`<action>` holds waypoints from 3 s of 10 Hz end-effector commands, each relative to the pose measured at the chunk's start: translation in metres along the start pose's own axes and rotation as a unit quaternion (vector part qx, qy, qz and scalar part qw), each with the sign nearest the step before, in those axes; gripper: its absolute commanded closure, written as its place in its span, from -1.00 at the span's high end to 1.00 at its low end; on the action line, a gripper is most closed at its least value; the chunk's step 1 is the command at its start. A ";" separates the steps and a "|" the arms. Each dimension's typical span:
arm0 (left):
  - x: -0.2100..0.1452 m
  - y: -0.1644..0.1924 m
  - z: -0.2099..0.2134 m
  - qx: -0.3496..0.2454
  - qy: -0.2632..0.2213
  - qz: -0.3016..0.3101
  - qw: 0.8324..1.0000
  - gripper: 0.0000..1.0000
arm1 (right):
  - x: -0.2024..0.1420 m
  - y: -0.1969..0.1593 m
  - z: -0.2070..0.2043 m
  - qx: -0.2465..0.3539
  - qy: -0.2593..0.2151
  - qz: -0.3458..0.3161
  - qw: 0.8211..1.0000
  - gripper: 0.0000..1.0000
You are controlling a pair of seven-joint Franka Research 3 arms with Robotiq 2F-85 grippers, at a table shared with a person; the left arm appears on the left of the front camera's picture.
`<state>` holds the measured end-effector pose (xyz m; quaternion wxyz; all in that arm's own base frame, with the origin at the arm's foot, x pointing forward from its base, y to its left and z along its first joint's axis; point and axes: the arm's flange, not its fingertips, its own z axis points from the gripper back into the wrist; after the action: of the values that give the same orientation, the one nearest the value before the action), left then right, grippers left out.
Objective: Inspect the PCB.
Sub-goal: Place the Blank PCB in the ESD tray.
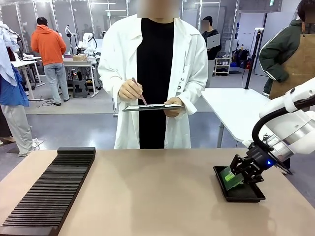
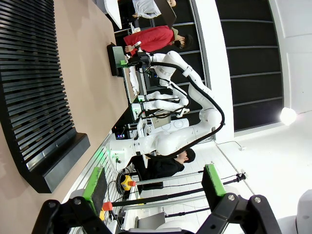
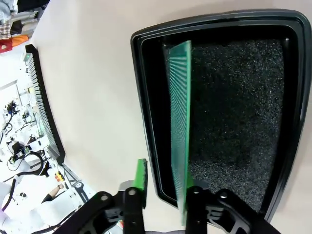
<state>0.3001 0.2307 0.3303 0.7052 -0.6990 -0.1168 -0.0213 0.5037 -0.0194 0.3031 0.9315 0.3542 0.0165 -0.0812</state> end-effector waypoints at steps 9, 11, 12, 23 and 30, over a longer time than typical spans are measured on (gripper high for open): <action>0.001 0.000 0.000 0.002 -0.002 -0.001 1.000 1.00 | -0.031 0.027 0.023 -0.094 -0.073 -0.034 0.992 1.00; 0.001 0.000 0.000 0.002 -0.002 -0.001 1.000 1.00 | -0.036 0.028 0.027 -0.107 -0.085 -0.041 0.990 1.00; 0.001 0.000 0.000 0.002 -0.002 -0.001 1.000 1.00 | -0.040 0.027 0.025 -0.101 -0.093 -0.043 0.990 1.00; 0.001 0.000 0.000 0.002 -0.002 -0.001 1.000 1.00 | -0.034 0.019 0.029 -0.089 -0.083 -0.030 0.992 1.00; 0.001 0.000 0.000 0.002 -0.002 -0.001 1.000 1.00 | -0.044 0.026 0.041 -0.062 -0.068 -0.034 0.995 1.00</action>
<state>0.3001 0.2307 0.3303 0.7052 -0.6990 -0.1168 -0.0213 0.4682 -0.0206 0.3411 0.9521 0.2695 -0.0371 -0.1397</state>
